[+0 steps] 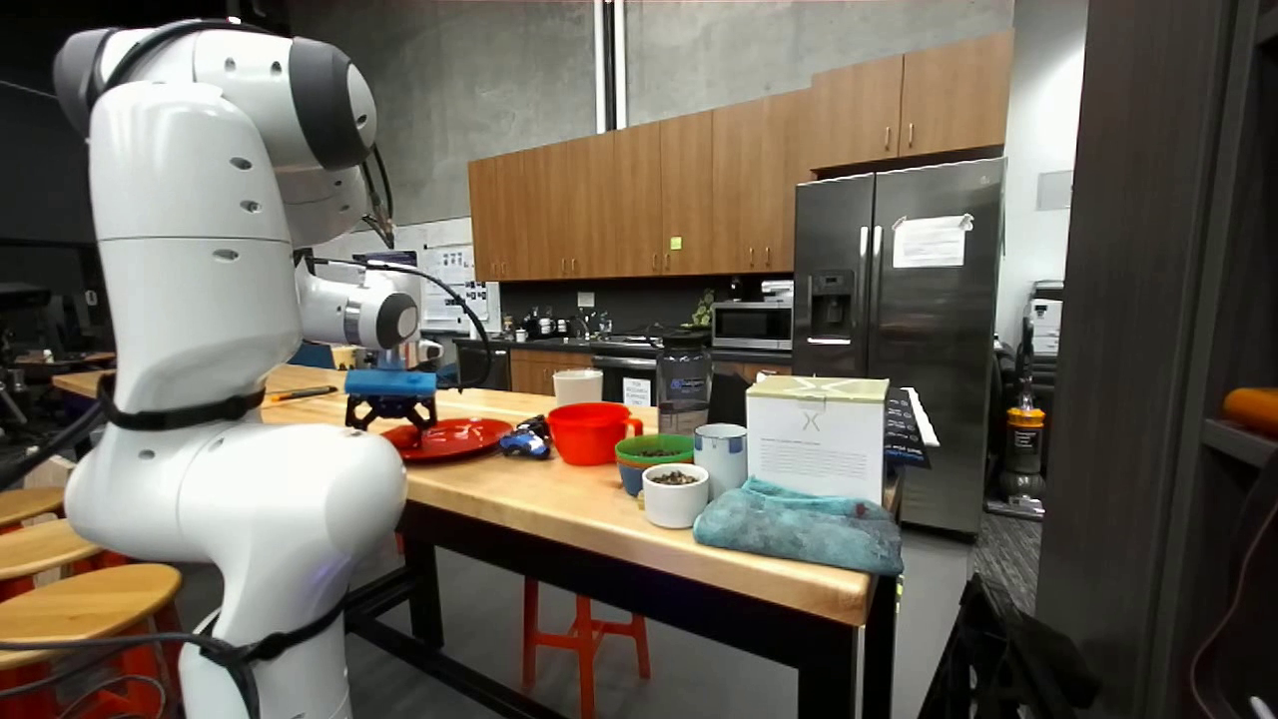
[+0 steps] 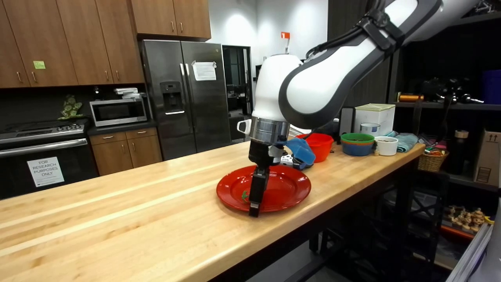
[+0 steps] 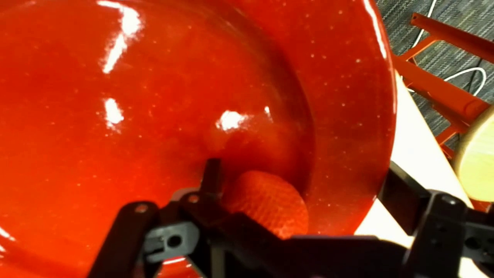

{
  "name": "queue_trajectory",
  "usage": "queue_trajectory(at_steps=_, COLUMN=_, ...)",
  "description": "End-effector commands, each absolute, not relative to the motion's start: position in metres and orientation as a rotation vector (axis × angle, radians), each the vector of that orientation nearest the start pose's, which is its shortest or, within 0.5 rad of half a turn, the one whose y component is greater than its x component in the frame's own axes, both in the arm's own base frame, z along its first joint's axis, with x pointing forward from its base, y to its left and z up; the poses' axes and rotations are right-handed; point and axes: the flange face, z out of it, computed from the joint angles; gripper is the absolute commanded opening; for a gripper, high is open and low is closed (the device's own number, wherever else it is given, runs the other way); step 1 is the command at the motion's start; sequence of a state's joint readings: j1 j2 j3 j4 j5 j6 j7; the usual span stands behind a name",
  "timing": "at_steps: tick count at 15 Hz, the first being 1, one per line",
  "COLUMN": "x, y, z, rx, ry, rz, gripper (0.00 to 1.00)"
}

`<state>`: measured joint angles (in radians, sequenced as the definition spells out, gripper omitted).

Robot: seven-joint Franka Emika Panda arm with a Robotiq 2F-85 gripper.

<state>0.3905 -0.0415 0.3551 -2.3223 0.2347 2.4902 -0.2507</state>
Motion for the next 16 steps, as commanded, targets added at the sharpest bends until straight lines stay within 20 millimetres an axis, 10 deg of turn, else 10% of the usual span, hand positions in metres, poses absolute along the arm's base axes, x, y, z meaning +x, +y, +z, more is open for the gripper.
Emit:
queue_trajectory(at_steps=1, x=0.389, y=0.356, z=0.379, rx=-2.692, ry=-1.173, rz=-0.282, gripper=1.00)
queue_trajectory(at_steps=11, x=0.405, y=0.353, z=0.389, rx=-2.704, ry=-1.162, rz=-0.436, gripper=1.00)
queue_trajectory(at_steps=12, x=0.405, y=0.353, z=0.389, rx=-2.703, ry=-1.162, rz=-0.438, gripper=0.75)
queue_trajectory(at_steps=16, x=0.404, y=0.355, z=0.390, rx=-2.698, ry=-1.165, rz=-0.440, gripper=0.55)
